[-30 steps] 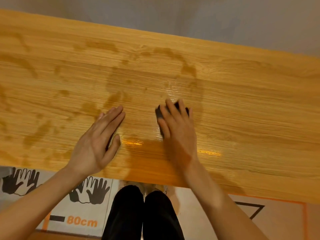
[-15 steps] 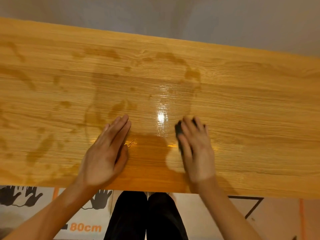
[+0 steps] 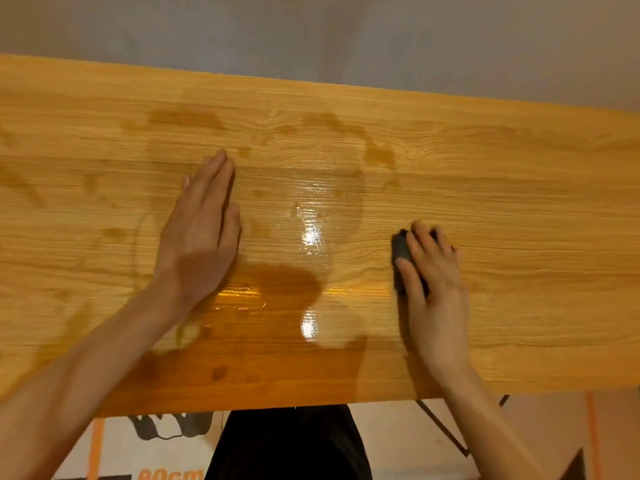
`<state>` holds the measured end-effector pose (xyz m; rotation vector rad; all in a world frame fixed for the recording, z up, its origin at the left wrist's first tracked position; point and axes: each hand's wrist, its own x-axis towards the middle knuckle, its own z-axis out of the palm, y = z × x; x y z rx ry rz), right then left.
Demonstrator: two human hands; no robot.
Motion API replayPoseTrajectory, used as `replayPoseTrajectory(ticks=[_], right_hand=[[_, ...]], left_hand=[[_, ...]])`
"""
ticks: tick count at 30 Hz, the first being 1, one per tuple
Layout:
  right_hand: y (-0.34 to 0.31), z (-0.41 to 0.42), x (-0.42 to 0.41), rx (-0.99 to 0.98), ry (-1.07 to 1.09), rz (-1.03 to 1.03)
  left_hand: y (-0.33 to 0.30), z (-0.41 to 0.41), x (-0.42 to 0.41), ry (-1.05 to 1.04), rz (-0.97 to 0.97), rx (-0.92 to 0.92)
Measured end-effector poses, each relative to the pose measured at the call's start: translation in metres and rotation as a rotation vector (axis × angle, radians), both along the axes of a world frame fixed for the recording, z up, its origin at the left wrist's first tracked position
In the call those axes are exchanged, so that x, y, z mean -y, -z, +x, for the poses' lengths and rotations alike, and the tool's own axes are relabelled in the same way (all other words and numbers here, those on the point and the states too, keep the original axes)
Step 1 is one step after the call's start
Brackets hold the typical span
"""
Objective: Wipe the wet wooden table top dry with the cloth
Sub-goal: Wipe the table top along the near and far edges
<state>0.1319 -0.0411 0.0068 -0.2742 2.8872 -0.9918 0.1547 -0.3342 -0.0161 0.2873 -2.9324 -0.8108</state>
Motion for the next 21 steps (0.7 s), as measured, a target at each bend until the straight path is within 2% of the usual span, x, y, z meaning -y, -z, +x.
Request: replayPoseTrajectory(ticks=[3, 5, 11, 13, 15, 19, 21], right_hand=[[-0.001, -0.038, 0.002, -0.026, 0.298, -0.021], [0.006, -0.041, 0.030, -0.041, 0.330, -0.005], [0.026, -0.026, 0.158, -0.162, -0.034, 0.154], [0.024, -0.030, 0.158, -0.173, -0.172, 0.160], [0.017, -0.036, 0.123, -0.139, -0.219, 0.151], [0.006, -0.059, 0.021, -0.036, 0.146, 0.077], [0.004, -0.072, 0.004, -0.010, 0.355, 0.061]], left_hand=[[0.007, -0.010, 0.007, -0.018, -0.043, -0.018], [0.009, -0.008, 0.005, -0.027, -0.086, -0.051], [0.013, -0.009, 0.002, -0.014, -0.161, -0.087], [0.011, -0.010, 0.001, -0.022, -0.144, -0.074], [0.011, -0.008, 0.001, -0.012, -0.147, -0.078], [0.012, -0.006, 0.002, 0.008, -0.169, -0.075], [0.012, -0.008, 0.002, 0.000, -0.180, -0.058]])
